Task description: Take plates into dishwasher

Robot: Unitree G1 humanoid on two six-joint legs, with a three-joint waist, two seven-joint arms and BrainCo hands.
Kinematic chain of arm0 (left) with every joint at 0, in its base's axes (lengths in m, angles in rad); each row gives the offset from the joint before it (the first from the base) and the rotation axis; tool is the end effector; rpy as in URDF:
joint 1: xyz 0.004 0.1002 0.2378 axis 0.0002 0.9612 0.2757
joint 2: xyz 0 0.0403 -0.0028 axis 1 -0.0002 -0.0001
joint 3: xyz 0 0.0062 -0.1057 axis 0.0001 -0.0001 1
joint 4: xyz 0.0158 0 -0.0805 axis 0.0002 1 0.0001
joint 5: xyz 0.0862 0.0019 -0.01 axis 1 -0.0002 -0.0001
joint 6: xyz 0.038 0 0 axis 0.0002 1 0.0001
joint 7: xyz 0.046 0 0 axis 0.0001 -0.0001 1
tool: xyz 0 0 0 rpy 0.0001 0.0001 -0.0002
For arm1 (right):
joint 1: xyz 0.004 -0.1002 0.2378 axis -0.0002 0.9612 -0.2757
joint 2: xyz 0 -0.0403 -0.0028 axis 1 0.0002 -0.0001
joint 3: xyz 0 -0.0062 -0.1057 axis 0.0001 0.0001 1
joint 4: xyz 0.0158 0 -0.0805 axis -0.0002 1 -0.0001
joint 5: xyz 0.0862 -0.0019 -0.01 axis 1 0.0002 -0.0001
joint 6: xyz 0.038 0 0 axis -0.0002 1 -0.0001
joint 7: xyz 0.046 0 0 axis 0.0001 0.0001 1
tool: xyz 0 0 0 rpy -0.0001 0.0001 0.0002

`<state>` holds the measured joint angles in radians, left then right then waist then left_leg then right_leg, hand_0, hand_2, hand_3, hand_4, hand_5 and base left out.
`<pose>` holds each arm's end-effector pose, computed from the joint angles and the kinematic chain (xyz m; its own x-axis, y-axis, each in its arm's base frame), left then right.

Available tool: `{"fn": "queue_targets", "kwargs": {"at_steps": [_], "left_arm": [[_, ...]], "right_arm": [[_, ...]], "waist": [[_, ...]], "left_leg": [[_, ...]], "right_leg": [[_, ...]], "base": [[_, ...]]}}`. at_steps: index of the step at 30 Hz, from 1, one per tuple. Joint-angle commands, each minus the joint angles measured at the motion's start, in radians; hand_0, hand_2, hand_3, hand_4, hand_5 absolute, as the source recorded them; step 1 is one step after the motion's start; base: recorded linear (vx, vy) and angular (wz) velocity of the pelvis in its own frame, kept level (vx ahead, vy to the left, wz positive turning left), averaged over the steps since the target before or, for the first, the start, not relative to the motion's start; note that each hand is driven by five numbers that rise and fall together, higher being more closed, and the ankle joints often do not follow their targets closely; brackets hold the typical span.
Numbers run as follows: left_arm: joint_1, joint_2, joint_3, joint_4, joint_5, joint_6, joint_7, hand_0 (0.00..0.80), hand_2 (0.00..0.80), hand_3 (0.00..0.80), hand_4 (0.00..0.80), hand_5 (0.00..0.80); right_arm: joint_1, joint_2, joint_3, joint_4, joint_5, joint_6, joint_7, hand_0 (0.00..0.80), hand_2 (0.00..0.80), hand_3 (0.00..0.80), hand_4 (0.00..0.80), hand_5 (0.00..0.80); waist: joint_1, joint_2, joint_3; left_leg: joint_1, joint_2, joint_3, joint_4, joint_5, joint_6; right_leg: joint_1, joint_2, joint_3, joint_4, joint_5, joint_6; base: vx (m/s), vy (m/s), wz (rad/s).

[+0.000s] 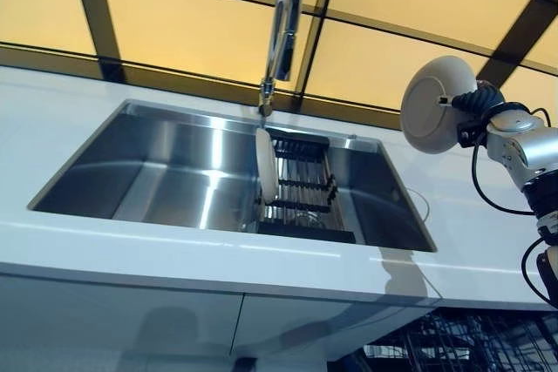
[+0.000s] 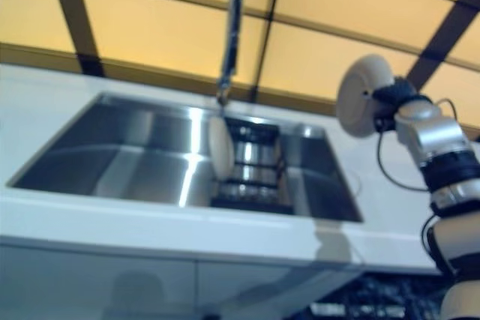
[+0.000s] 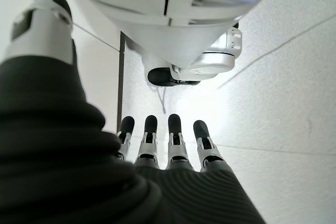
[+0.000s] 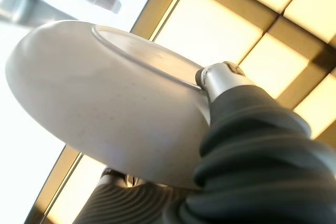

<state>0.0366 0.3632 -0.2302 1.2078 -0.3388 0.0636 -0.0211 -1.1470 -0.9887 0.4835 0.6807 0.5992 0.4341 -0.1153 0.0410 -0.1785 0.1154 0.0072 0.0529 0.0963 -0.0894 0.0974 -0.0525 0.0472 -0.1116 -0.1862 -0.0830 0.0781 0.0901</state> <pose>0.0535 0.2583 -0.0966 0.2521 0.2385 -0.9378 -0.0830 0.9709 0.2246 0.3131 -0.2918 0.2727 0.9429 -0.3322 0.0252 0.3107 0.8495 -0.4265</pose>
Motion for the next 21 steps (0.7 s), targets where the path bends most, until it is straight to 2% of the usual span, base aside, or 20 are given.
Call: {"fn": "queue_targets", "kwargs": {"at_steps": [1,8,12,21], "left_arm": [[-0.035,0.017,-0.001,0.043,0.013,0.014,0.001,0.0,0.0,0.0,0.0,0.0],[-0.059,0.028,0.002,0.03,0.043,0.049,0.008,0.0,0.0,0.0,0.0,0.0],[-0.06,0.03,0.01,0.032,0.051,0.057,0.005,0.0,0.0,0.0,0.0,0.0],[-0.056,0.021,0.041,0.039,0.066,0.067,0.022,0.0,0.0,0.0,0.0,0.0]], "right_arm": [[-0.104,-0.133,0.035,0.007,-0.072,-0.061,0.021,0.8,0.8,0.8,0.8,0.8],[-0.002,-0.222,-0.008,-0.014,-0.16,-0.062,0.12,0.8,0.8,0.8,0.8,0.8],[0.061,-0.261,-0.042,-0.035,-0.192,-0.095,0.166,0.8,0.8,0.8,0.8,0.8],[0.302,-0.343,-0.218,-0.126,-0.203,-0.135,0.217,0.8,0.8,0.8,0.8,0.8]], "waist": [[-0.006,0.001,-0.032],[-0.054,0.002,-0.044],[-0.075,0.005,-0.05],[-0.148,0.006,-0.071]], "left_leg": [[0.084,-0.016,0.047,0.002,-0.116,0.012],[0.101,-0.011,0.074,0.002,-0.126,0.019],[0.108,-0.009,0.088,0.002,-0.13,0.021],[0.108,-0.006,0.129,0.002,-0.137,0.027]], "right_leg": [[-0.049,-0.026,0.024,0.009,0.1,0.112],[-0.068,-0.01,0.072,0.017,0.105,0.114],[-0.074,-0.001,0.096,0.015,0.108,0.113],[-0.093,0.03,0.151,0.004,0.111,0.108]], "base": [[-0.043,0.005,-0.21],[-0.034,-0.011,-0.27],[-0.022,-0.019,-0.32],[-0.028,-0.022,-0.28]]}}
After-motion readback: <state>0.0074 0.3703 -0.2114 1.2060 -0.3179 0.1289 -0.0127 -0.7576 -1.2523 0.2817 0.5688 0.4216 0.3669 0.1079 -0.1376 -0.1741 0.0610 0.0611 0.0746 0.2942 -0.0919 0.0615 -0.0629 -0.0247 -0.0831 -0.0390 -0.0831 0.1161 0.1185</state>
